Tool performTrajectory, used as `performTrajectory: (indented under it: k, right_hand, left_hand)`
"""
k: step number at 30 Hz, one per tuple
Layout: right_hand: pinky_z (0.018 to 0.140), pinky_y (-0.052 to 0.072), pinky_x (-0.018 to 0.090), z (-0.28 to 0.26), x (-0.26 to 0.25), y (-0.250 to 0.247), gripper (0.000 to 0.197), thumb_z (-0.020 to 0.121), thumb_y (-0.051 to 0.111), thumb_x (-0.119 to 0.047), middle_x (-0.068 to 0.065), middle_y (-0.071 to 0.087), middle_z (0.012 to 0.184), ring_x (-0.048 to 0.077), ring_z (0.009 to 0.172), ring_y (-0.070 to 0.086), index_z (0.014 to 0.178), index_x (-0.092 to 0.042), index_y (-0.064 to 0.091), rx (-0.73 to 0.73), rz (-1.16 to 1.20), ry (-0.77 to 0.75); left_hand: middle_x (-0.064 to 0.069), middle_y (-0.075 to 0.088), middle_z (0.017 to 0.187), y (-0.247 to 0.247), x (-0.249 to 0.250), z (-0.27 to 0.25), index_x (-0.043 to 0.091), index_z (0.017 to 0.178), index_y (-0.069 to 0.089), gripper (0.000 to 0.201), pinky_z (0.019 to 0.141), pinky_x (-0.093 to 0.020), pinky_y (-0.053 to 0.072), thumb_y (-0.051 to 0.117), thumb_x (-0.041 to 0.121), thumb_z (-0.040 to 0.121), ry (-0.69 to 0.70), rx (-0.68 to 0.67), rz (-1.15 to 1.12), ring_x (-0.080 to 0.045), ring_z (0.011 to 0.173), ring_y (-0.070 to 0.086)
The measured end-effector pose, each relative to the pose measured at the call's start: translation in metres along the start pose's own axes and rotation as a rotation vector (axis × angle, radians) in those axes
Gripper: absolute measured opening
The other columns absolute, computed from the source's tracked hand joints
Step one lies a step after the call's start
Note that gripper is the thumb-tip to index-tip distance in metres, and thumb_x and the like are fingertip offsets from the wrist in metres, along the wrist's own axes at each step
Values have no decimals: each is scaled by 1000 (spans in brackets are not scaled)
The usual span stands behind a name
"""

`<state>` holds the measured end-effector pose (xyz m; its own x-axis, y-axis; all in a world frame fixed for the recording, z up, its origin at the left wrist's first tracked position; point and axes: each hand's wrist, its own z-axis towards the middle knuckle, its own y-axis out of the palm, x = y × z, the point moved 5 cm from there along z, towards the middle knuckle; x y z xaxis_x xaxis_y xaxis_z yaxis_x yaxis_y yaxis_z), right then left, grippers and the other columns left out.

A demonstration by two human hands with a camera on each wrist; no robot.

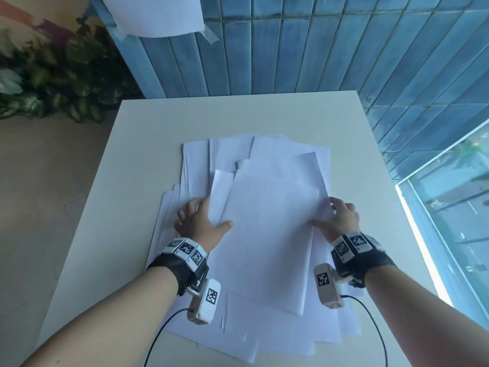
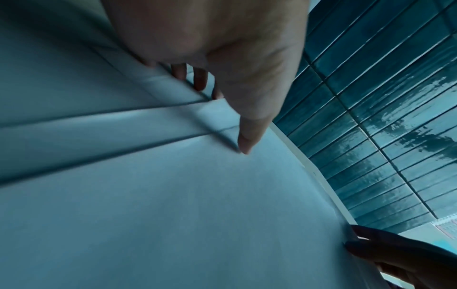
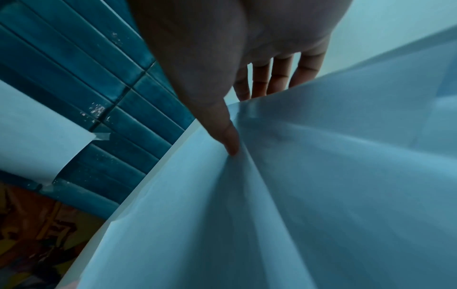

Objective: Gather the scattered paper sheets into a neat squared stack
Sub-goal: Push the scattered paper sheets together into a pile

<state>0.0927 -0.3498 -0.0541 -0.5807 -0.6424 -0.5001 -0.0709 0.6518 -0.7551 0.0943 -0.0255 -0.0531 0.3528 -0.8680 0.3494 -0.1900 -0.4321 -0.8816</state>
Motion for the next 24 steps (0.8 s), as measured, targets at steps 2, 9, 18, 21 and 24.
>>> performTrajectory:
  k: [2, 9, 18, 21, 24]
  right_hand:
    - [102, 37, 40, 1, 2, 0, 81, 67, 79, -29, 12, 43, 133, 32, 125, 39, 138, -17, 41, 3, 10, -21]
    - [100, 37, 43, 8, 14, -20, 71, 73, 72, -41, 15, 42, 135, 35, 125, 39, 135, -15, 47, 122, 40, 85]
    - [99, 43, 42, 15, -24, 9, 69, 69, 77, -35, 7, 53, 125, 31, 118, 49, 133, -30, 49, -61, 72, -48]
    - [96, 47, 43, 18, -21, 4, 61, 67, 78, -34, 4, 61, 118, 28, 113, 55, 124, -32, 58, -94, 95, -78]
    - [97, 45, 42, 24, -14, -6, 63, 69, 77, -35, 9, 54, 127, 29, 117, 52, 127, -25, 55, -14, 99, -28]
  left_hand:
    - [2, 32, 151, -3, 1, 1, 30, 144, 35, 81, 111, -44, 26, 67, 55, 73, 55, 3, -54, -31, 135, 29]
    - [-12, 31, 146, -38, -66, 5, 16, 141, 37, 96, 105, -50, 31, 66, 68, 66, -402, 132, -103, -36, 133, 31]
    - [-8, 35, 141, -18, -27, 29, 24, 141, 40, 92, 110, -46, 34, 70, 64, 64, -139, -131, -305, -28, 134, 33]
    - [-7, 37, 138, -16, -23, 30, 29, 140, 42, 88, 112, -43, 33, 70, 60, 63, -87, -171, -346, -28, 134, 34]
    - [-9, 34, 141, -22, -27, 34, 24, 142, 39, 86, 111, -43, 33, 67, 60, 70, -154, -59, -329, -32, 135, 29]
